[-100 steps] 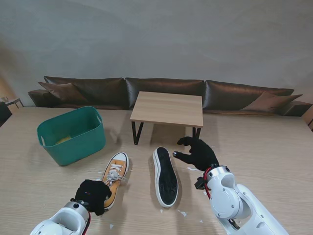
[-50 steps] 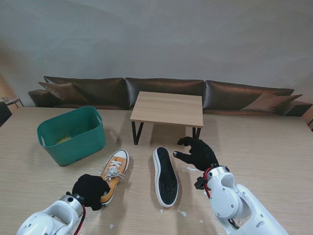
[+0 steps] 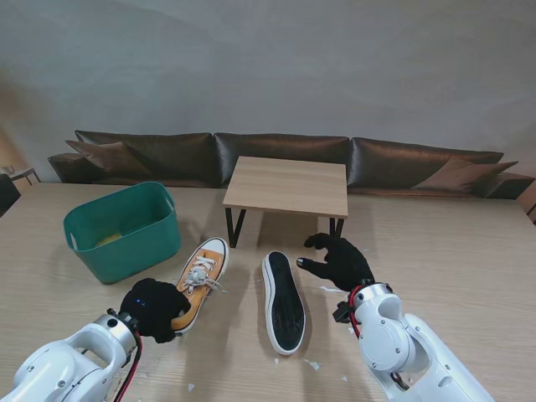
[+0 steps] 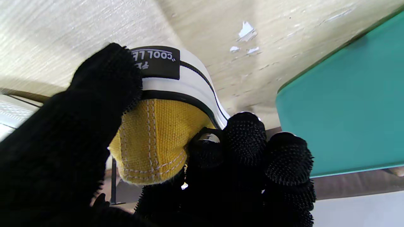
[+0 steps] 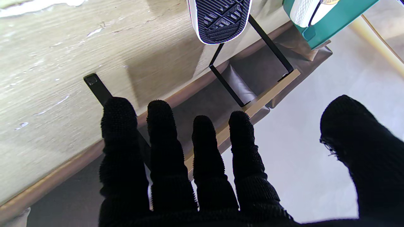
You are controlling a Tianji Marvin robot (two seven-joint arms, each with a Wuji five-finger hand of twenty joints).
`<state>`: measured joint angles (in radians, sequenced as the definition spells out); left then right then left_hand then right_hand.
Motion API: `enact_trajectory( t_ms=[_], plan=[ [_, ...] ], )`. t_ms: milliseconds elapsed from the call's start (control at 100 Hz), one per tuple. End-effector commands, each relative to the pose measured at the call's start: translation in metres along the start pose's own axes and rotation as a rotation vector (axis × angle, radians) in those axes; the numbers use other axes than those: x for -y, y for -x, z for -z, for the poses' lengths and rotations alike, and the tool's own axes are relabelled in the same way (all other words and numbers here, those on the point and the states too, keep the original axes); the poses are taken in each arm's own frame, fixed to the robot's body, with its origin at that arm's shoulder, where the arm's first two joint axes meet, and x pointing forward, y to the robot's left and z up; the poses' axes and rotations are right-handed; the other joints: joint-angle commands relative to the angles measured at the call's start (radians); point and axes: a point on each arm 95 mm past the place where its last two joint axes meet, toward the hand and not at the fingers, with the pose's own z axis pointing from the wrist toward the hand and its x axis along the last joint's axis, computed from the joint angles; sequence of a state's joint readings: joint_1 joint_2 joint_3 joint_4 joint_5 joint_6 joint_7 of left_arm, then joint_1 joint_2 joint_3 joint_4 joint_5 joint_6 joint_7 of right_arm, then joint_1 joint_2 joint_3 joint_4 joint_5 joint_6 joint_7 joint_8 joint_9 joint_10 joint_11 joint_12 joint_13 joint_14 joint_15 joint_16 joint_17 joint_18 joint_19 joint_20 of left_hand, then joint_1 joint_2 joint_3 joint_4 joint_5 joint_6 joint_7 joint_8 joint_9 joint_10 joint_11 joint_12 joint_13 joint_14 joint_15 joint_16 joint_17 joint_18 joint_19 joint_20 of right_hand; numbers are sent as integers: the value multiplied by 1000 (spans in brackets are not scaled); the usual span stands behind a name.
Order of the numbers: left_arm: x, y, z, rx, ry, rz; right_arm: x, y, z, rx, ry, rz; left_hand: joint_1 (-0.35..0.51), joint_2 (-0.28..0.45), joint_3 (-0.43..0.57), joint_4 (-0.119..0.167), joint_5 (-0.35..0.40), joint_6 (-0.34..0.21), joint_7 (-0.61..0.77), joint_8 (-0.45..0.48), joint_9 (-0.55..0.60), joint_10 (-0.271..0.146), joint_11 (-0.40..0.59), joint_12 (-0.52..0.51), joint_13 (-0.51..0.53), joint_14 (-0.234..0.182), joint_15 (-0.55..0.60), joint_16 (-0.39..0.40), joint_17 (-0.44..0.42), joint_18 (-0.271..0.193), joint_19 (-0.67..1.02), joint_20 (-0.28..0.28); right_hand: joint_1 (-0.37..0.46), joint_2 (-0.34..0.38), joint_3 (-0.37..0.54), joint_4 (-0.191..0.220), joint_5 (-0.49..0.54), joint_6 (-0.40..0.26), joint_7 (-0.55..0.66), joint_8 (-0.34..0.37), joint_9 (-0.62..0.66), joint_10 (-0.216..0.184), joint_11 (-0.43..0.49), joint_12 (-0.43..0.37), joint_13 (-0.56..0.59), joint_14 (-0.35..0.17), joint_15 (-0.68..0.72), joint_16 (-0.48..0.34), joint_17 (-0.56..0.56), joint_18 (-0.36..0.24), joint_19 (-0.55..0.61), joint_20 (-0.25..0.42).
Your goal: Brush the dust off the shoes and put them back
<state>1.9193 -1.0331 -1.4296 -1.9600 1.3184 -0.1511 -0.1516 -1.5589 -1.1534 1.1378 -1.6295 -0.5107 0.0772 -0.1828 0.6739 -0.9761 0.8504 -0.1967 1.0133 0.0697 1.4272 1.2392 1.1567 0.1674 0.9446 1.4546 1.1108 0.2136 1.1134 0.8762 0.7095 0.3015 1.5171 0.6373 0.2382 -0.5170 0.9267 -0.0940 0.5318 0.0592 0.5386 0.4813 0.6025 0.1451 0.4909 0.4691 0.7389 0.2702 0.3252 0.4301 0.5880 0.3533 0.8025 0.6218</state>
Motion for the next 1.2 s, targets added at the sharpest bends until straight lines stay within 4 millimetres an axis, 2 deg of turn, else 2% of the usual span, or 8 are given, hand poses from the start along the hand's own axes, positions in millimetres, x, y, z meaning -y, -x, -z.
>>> enact_trajectory(
  t_ms=[0,450,780,980,1190],
  plan=[
    [15,0,0,-9,-20,-7,3,-2,0,0,-15,-6,221,162,150,50,164,99,327,81,47,-126,0,32,62,-35,-12,-1,12,-13,-8,3,-10,38,20,6,-6,4,9,5,1,14,11,-3,17,-1,7,4,-277,20,3,21],
    [51,-6,7,-70,-76,-45,4,-3,0,0,-17,-7,223,168,146,49,162,104,326,84,44,-122,-3,45,61,-34,-12,6,11,-10,-13,6,-9,40,19,6,-7,4,9,4,0,15,11,-3,18,-2,8,4,-278,19,3,20],
    [70,-8,11,-100,-118,-66,5,-3,1,1,-19,-8,223,172,145,48,161,105,325,87,44,-122,-5,49,63,-34,-10,9,12,-3,-17,11,-9,40,19,6,-7,4,9,4,-2,17,11,-3,16,-1,7,4,-278,18,4,19],
    [77,-3,9,-101,-145,-67,4,-3,0,2,-18,-8,224,174,145,48,161,105,324,88,45,-124,-5,50,63,-35,-10,8,16,-3,-18,14,-9,41,19,6,-7,5,9,4,-2,16,12,-3,16,-1,8,4,-278,17,4,19],
    [84,11,-3,-110,-191,-57,4,-2,-1,6,-16,-6,226,177,144,47,158,108,324,90,43,-120,-4,52,59,-32,-9,9,10,1,-22,16,-9,41,19,6,-7,6,9,4,-2,16,12,-3,16,-1,8,4,-278,20,4,19]
  ],
)
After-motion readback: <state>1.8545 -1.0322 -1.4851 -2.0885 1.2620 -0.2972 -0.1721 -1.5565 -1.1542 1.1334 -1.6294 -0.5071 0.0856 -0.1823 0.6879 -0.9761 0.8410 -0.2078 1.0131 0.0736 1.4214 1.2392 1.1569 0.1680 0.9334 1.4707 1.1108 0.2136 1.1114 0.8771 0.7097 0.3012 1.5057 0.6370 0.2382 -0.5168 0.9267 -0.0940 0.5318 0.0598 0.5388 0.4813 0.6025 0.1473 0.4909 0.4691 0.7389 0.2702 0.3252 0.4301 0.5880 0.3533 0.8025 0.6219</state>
